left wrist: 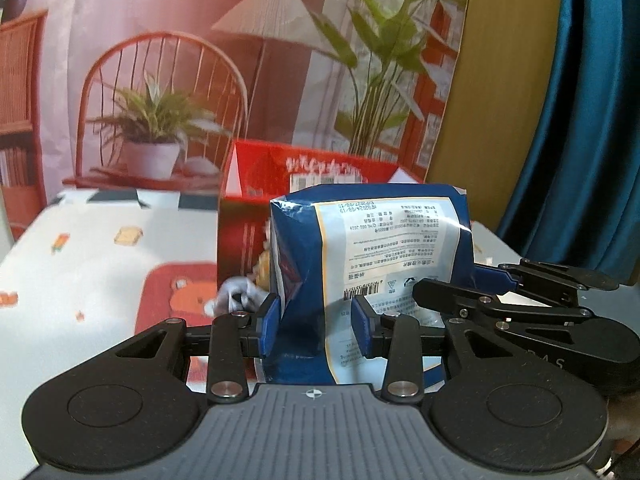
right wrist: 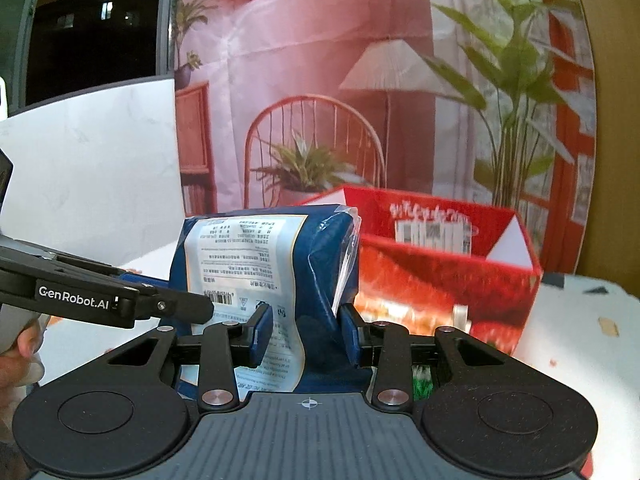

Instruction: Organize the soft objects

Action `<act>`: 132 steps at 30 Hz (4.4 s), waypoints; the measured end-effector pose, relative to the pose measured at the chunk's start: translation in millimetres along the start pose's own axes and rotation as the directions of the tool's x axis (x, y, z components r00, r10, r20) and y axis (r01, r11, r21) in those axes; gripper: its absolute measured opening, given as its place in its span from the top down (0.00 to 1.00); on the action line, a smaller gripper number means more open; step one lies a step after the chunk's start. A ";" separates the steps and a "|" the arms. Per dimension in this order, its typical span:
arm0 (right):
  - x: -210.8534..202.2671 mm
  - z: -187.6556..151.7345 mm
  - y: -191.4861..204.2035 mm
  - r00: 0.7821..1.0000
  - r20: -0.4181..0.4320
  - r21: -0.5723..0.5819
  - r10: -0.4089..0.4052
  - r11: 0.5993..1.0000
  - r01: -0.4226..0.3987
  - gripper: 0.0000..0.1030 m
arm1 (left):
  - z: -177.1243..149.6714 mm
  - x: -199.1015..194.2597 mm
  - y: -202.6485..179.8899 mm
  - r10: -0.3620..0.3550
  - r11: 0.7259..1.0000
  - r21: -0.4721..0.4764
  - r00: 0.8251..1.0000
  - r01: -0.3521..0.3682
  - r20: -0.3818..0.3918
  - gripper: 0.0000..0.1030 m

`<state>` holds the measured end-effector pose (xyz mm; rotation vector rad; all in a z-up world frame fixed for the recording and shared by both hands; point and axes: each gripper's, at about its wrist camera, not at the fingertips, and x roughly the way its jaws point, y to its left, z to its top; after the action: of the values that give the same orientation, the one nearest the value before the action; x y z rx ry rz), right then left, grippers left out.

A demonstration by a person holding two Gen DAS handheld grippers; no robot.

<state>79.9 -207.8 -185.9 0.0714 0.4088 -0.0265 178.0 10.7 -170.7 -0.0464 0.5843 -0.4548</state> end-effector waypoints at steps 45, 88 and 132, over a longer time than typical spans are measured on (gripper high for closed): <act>127.8 170.6 -129.3 0.999 -0.049 0.030 0.013 0.999 -0.011 0.67 | 181.1 136.3 3.3 -0.025 0.999 0.020 0.999 0.025 -0.028 0.60; 236.2 128.6 -177.3 0.881 -0.471 0.168 -0.039 0.977 0.133 0.63 | 156.8 223.1 22.4 0.018 1.000 0.018 0.969 -0.014 -0.247 0.60; 87.7 -4.6 -78.0 0.928 -0.367 0.131 -0.061 0.985 0.117 0.58 | -3.1 105.9 -2.7 0.137 0.990 -0.008 0.960 -0.143 -0.243 0.52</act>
<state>155.5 -286.3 -230.0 0.2090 0.7803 -0.1361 253.5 -36.7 -228.1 0.0270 0.8280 -0.3172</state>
